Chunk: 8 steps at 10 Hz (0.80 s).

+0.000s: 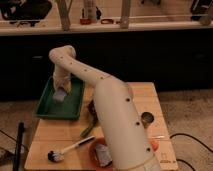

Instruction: Place sponge in tray

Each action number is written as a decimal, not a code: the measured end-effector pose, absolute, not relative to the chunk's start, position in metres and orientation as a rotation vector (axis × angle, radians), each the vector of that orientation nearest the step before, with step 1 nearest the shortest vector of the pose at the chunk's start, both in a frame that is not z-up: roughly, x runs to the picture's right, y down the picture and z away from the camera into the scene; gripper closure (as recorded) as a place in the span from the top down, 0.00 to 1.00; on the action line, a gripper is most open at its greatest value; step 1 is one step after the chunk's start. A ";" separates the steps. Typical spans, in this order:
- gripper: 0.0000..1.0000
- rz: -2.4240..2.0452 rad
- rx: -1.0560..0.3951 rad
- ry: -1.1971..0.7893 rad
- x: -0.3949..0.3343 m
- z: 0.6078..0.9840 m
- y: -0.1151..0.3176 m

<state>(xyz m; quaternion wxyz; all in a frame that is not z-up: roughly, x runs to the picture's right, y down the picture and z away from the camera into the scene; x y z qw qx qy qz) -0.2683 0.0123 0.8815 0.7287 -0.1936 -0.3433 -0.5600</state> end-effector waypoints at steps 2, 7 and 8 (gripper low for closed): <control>0.53 -1.238 -0.445 -0.766 -0.276 0.898 0.025; 0.80 -1.223 -0.483 -0.777 -0.279 0.917 0.041; 0.80 -1.222 -0.489 -0.778 -0.279 0.919 0.043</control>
